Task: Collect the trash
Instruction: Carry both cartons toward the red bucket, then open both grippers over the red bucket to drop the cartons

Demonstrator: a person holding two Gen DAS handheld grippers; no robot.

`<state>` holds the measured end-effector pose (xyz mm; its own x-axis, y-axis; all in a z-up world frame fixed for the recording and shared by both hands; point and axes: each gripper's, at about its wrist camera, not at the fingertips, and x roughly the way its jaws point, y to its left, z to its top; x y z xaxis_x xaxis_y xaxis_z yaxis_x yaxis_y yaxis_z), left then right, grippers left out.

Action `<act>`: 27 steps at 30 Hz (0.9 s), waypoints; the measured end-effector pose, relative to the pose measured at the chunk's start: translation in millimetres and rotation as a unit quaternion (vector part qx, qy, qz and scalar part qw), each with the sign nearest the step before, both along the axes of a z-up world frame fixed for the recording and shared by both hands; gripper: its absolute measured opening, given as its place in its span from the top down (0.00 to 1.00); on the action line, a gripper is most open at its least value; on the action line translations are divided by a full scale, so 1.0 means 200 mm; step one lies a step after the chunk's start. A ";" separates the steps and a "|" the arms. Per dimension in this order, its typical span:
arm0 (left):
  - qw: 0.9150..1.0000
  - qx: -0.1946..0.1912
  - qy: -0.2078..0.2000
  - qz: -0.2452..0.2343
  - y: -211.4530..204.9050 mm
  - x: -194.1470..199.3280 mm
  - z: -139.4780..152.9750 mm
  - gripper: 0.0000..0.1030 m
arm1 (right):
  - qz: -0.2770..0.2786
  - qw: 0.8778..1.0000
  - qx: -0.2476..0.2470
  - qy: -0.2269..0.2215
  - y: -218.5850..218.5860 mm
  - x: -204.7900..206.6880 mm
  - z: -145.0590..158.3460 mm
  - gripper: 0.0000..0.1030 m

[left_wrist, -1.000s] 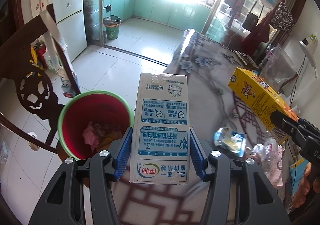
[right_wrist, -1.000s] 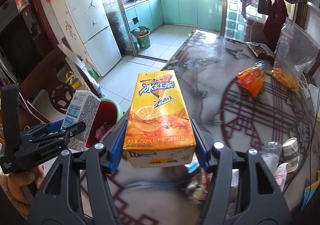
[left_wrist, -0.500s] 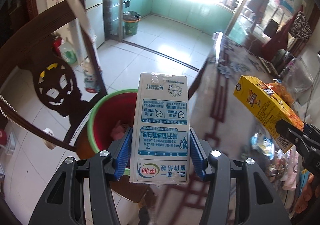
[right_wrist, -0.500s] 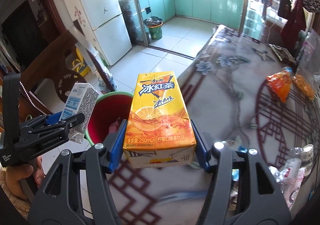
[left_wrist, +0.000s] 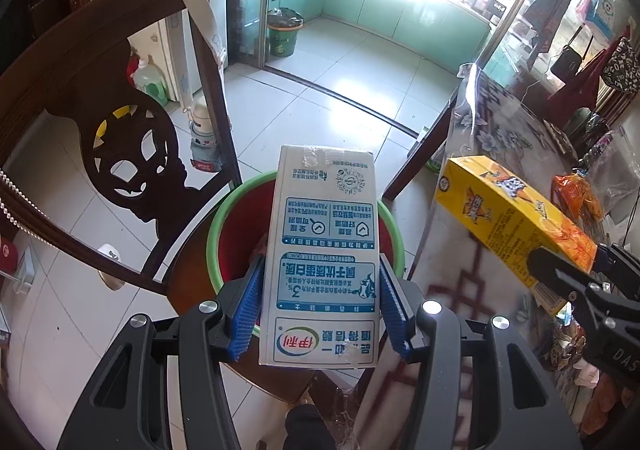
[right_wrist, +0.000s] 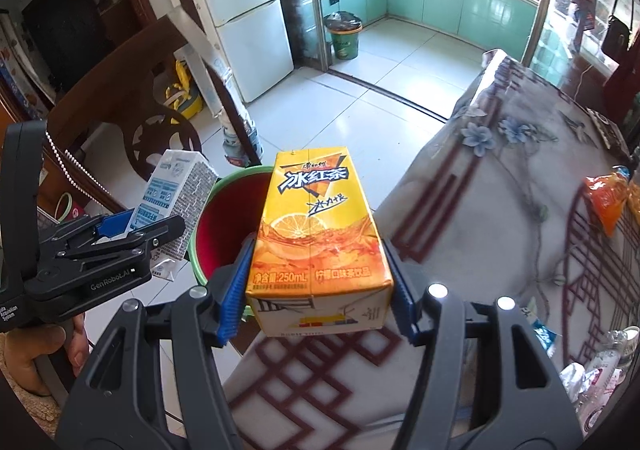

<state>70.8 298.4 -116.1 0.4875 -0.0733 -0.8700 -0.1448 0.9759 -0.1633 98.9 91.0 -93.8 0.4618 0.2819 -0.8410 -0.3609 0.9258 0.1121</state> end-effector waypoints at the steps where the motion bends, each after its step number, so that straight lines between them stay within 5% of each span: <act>1: 1.000 0.000 0.001 0.001 0.01 0.00 0.00 0.51 | 0.001 1.000 -0.001 0.003 0.01 0.01 -0.01 0.43; 25: 1.000 -0.001 0.020 0.003 0.06 0.04 -0.08 0.50 | 0.029 0.999 -0.017 0.027 0.20 0.08 -0.16 0.43; 27: 1.000 0.001 0.030 0.002 0.07 0.05 -0.10 0.35 | 0.033 0.999 -0.021 0.022 0.21 0.09 -0.17 0.33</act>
